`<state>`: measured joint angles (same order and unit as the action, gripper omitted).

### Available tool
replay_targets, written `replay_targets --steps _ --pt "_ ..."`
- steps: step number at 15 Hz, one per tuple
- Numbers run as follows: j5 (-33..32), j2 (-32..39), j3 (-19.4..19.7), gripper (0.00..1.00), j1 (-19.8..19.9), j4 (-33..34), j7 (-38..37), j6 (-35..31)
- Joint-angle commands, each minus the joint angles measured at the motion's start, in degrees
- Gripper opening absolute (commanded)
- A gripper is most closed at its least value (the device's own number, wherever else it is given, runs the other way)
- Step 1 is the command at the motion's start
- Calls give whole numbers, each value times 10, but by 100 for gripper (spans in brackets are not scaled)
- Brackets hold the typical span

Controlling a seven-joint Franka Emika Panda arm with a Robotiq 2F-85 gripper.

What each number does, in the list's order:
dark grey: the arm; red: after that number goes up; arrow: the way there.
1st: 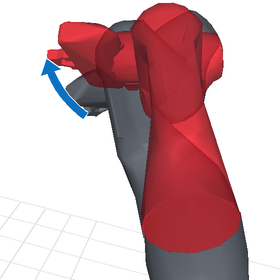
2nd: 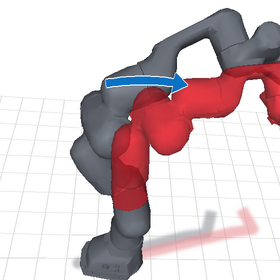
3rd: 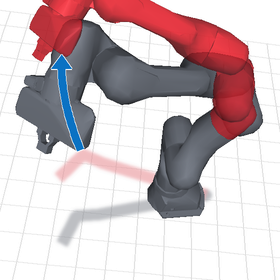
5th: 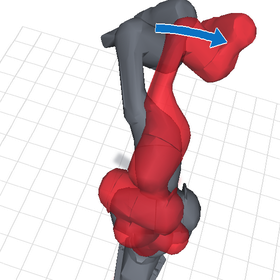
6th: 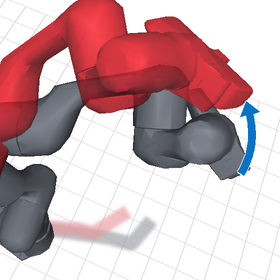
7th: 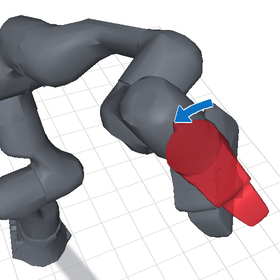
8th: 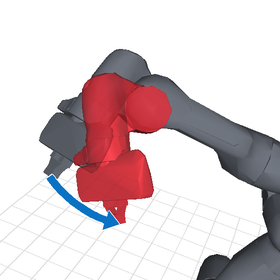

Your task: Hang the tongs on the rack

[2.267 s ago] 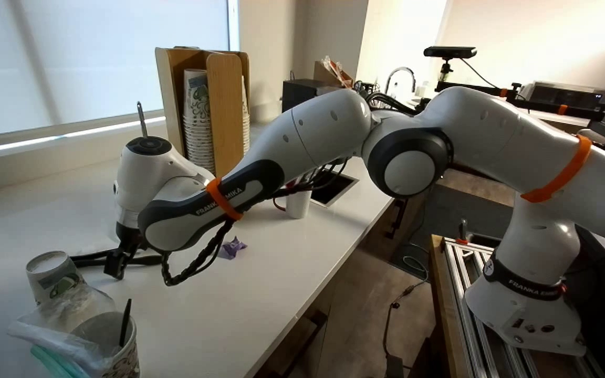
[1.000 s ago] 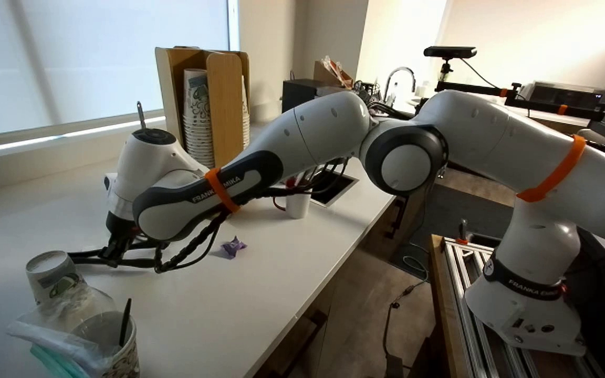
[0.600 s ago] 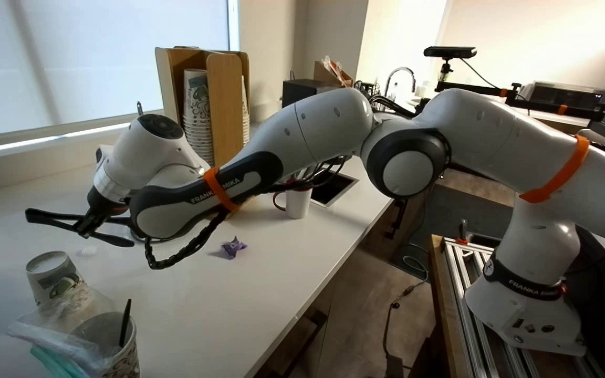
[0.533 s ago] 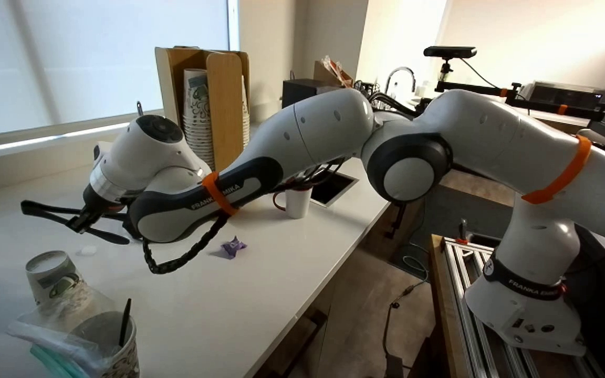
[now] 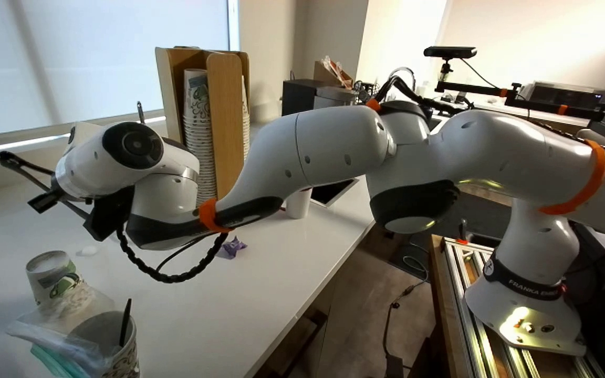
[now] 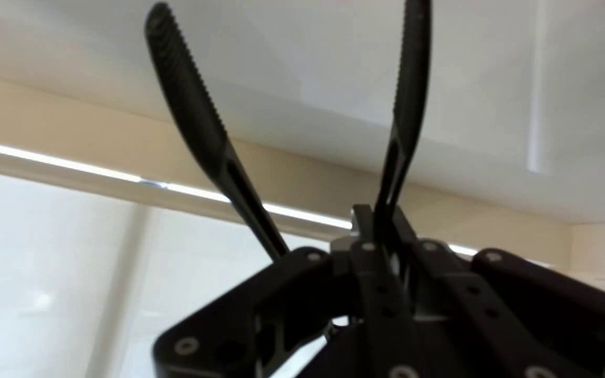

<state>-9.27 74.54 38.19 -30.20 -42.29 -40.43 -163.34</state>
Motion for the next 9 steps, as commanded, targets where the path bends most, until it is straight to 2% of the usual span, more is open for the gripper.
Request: replay_targets --steps 1,5,6,7,8,9 --pt "17 31 155 2 -44 0 -153 16" --pt "12 66 320 2 -82 -26 -314 21" --pt "12 73 358 2 -100 -53 -353 14" --pt "-5 80 377 2 -110 -70 -390 18" --pt "0 71 362 2 -113 -92 -374 6" --pt "4 65 339 8 -85 -43 -336 13"
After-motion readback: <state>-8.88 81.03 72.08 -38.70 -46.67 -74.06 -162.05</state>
